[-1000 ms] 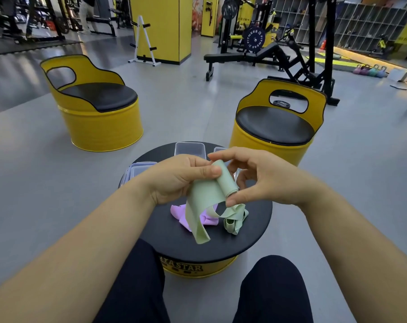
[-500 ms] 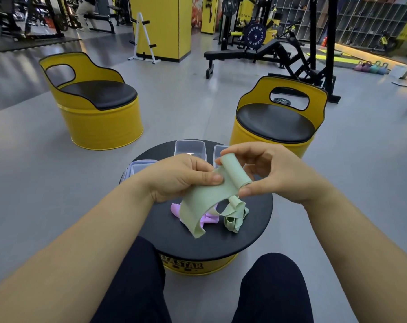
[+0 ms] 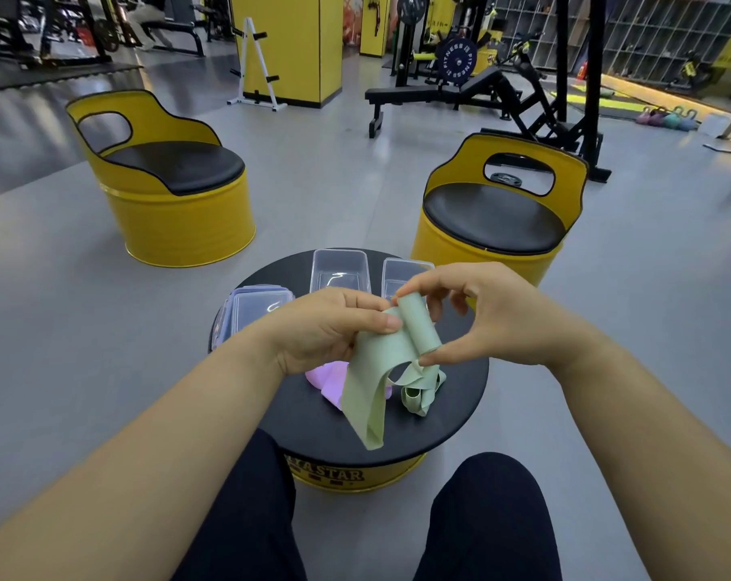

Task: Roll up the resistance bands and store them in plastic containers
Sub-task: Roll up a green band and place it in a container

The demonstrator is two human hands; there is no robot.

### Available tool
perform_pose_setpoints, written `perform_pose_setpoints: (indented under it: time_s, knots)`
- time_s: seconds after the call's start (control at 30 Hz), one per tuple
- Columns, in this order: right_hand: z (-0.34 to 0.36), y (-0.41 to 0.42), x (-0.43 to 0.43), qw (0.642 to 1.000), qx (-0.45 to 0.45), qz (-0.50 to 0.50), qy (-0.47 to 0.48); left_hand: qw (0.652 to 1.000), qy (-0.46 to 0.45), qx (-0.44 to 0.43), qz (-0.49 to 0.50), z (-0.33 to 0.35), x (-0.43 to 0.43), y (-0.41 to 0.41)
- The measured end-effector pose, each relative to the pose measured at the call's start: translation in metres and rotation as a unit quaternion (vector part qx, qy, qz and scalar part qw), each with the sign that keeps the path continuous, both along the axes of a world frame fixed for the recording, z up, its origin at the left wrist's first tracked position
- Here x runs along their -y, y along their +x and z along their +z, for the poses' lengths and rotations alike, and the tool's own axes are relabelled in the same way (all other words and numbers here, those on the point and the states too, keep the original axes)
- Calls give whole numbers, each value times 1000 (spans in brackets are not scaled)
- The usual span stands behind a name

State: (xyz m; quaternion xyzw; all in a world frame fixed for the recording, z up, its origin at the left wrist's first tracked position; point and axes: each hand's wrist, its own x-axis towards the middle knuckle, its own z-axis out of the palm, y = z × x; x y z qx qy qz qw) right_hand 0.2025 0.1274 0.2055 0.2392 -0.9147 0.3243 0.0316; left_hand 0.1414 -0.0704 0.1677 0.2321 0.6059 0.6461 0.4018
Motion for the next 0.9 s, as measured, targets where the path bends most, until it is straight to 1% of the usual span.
perform_pose_setpoints:
  time_s: [0.1, 0.23, 0.43, 0.5, 0.53, 0.57, 0.63, 0.67, 0.73, 0.9]
  knots:
    - [-4, -2, -2, 1000, -10, -1, 30, 1000, -4, 14, 22, -4, -4, 3]
    - [-9, -6, -3, 998, -7, 3, 70, 997, -39, -15, 63, -4, -12, 9]
    - [-17, -8, -5, 998, -6, -6, 68, 991, -55, -53, 106, -4, -14, 10]
    - [-19, -7, -5, 998, -5, -14, 59, 990, -48, -64, 118, -5, -13, 8]
    - [-20, -6, -4, 999, 14, -23, 25, 990, -39, -62, 124, -6, -12, 6]
    - [-21, -5, -3, 998, 45, -37, -33, 989, -27, -58, 130, -6, -11, 6]
    - [-24, -1, 2, 974, 101, -83, -187, 987, -2, -55, 150, -6, -11, 5]
    - [-26, 0, 5, 958, 113, -111, -240, 985, 10, -55, 163, -6, -12, 4]
    - [-32, 1, 13, 938, 119, -159, -283, 981, 41, -48, 181, -6, -14, 5]
    - [-41, 2, 31, 906, 89, -206, -360, 978, 79, -52, 186, -4, -17, 8]
